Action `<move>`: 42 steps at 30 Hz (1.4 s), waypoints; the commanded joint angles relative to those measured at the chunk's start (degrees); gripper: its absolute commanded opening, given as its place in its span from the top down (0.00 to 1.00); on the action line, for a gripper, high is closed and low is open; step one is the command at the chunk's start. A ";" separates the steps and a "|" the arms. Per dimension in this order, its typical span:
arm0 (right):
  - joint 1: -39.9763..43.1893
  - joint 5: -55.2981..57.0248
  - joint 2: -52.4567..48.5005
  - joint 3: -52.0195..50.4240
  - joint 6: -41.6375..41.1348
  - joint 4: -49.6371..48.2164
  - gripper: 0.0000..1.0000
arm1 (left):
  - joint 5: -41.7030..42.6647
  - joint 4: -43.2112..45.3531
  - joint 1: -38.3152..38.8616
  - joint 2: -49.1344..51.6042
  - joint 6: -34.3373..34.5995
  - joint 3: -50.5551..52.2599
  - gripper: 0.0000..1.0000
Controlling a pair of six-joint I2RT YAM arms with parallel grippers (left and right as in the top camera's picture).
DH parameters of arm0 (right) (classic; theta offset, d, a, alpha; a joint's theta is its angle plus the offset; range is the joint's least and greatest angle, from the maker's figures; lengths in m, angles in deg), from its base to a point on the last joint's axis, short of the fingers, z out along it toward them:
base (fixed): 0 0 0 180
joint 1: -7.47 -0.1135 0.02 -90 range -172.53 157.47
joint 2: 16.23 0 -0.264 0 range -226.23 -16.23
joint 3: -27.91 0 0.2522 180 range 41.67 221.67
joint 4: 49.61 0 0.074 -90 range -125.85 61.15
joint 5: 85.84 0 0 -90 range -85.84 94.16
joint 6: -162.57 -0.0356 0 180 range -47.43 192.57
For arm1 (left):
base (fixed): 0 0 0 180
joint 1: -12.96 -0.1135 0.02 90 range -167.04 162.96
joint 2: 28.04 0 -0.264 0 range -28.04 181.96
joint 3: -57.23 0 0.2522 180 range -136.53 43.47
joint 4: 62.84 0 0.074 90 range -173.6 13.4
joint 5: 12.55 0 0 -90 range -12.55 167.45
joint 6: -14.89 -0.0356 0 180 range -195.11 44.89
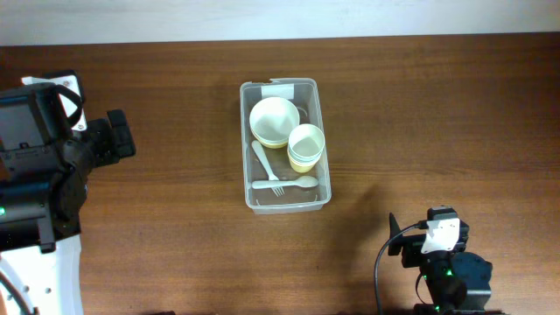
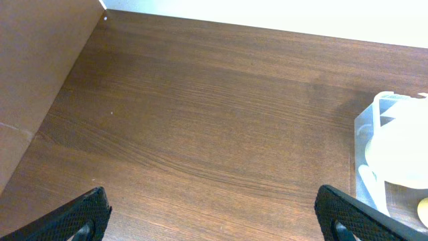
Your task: Pack container
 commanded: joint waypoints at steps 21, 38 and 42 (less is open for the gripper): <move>0.37 0.50 0.79 -2.51 0.39 -0.63 0.01 | 0.37 -0.09 0.42 0.02 0.76 -0.17 0.00; 0.37 0.50 0.79 -2.51 0.42 -0.61 0.01 | 2.60 19.56 3.39 -24.44 -2.29 33.86 0.00; 0.37 0.50 0.79 -2.51 0.42 -0.63 0.01 | 8.59 33.07 3.39 -37.33 -2.27 56.04 0.00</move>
